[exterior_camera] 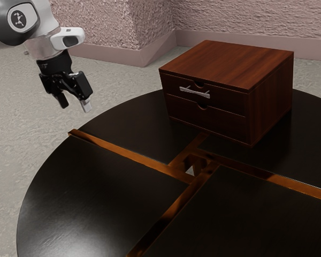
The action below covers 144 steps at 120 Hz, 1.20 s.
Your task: Pull the drawer handle with one arm to open the drawer
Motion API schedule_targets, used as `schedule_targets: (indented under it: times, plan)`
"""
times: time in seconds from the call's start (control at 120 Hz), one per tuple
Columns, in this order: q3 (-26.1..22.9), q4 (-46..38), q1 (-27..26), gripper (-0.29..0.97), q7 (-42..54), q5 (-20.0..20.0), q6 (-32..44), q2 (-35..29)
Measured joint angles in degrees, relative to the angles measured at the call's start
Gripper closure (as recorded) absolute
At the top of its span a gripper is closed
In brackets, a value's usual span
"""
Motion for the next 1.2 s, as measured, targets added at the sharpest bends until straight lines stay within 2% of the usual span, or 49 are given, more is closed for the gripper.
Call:
schedule_targets:
  times: [0.208, 0.45, 0.675, 0.767, 0.85, 1.008, 1.2]
  plan:
    - [0.0, 0.2, 0.0, 0.0, -1.5, 0.0, 0.0, 0.0]
    - [-2.3, 10.5, -0.1, 0.0, 6.8, 0.0, -0.3, -3.0]
    - [-2.6, 9.4, -0.1, 0.0, 27.5, -0.7, 3.0, -2.0]
    - [-2.2, 8.0, 0.0, 0.0, 38.4, -4.7, 5.0, -1.7]
    - [-1.9, 7.4, 0.2, 0.0, 47.5, -6.8, 6.3, -1.5]
    - [-1.7, 6.8, 0.2, 0.0, 62.9, -8.3, 7.7, -1.2]
    - [-0.1, 3.9, 0.2, 0.0, 77.1, -9.3, 7.8, 0.1]
